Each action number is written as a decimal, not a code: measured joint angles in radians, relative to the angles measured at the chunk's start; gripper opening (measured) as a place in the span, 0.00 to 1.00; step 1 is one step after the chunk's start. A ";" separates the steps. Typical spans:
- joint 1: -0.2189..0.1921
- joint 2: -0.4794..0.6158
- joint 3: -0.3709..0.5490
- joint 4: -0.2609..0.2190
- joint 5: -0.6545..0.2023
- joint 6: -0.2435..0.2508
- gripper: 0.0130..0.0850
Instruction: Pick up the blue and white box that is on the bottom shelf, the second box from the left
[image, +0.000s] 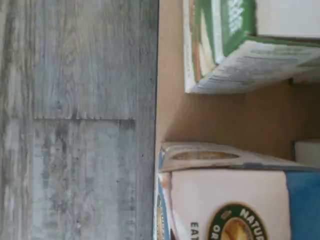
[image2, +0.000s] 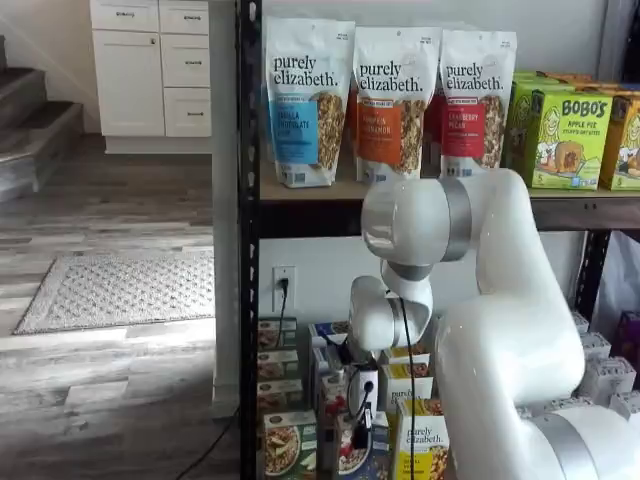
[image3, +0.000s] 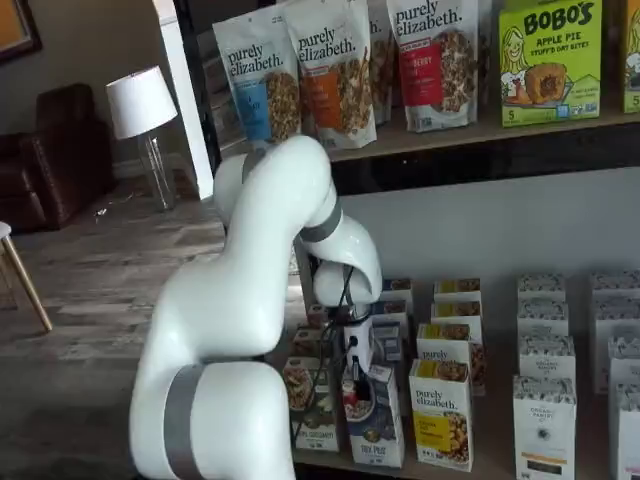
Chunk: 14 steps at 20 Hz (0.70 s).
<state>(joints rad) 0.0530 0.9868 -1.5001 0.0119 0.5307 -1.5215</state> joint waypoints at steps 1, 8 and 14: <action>0.001 -0.012 0.020 0.003 -0.005 -0.002 0.39; 0.006 -0.101 0.170 0.010 -0.058 -0.004 0.39; 0.009 -0.195 0.321 0.032 -0.119 -0.023 0.39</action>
<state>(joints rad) 0.0616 0.7921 -1.1792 0.0436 0.4119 -1.5443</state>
